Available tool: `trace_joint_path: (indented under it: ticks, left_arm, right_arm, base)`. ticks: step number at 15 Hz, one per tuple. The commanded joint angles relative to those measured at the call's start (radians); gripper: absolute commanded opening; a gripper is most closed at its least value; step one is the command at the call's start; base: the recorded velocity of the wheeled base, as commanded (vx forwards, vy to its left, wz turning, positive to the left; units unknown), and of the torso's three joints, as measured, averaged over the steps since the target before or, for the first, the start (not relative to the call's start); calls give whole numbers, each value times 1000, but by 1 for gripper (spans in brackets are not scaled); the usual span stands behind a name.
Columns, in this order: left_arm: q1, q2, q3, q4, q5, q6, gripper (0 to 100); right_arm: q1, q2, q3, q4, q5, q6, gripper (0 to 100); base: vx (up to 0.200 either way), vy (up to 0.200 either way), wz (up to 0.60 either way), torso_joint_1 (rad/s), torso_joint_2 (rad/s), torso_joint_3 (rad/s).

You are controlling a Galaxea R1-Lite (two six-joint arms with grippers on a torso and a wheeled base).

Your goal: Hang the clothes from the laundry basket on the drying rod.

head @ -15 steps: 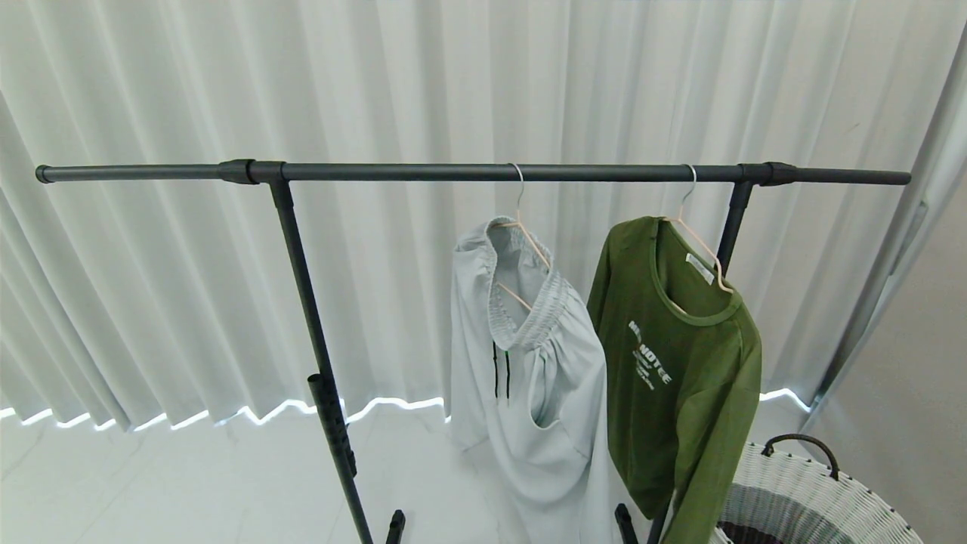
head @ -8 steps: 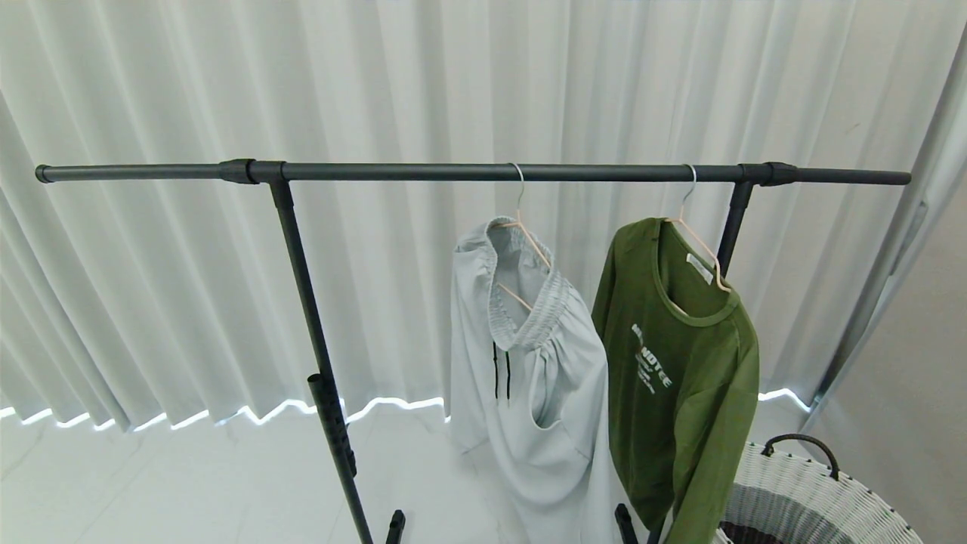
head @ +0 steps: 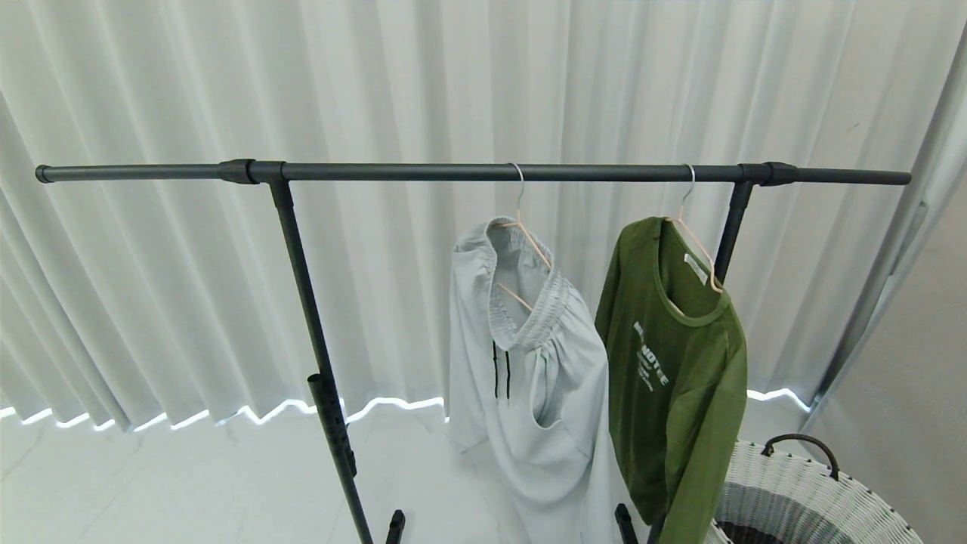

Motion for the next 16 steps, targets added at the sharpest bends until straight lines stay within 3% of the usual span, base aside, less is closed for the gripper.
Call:
trace_joint_path:
  ticks: [1, 3, 8, 16]
  left_arm:
    - [1, -2, 2, 4, -58, 1, 100]
    - [-3, 12, 2, 10, -121, 82, 100]
    - [1, -3, 2, 10, -120, 25, 100]
    - [1, -3, 2, 10, -120, 21, 100]
  right_arm:
    - [0, -1, 0, 0, 0, -1, 100]
    - [0, -1, 0, 0, 0, -1, 100]
    - [0, -1, 0, 0, 0, -1, 100]
    - [0, -1, 0, 0, 0, -1, 100]
  base:
    - [0, 0, 0, 0, 0, 0]
    - [0, 0, 0, 0, 0, 0]
    - [0, 0, 0, 0, 0, 0]
    - [0, 0, 0, 0, 0, 0]
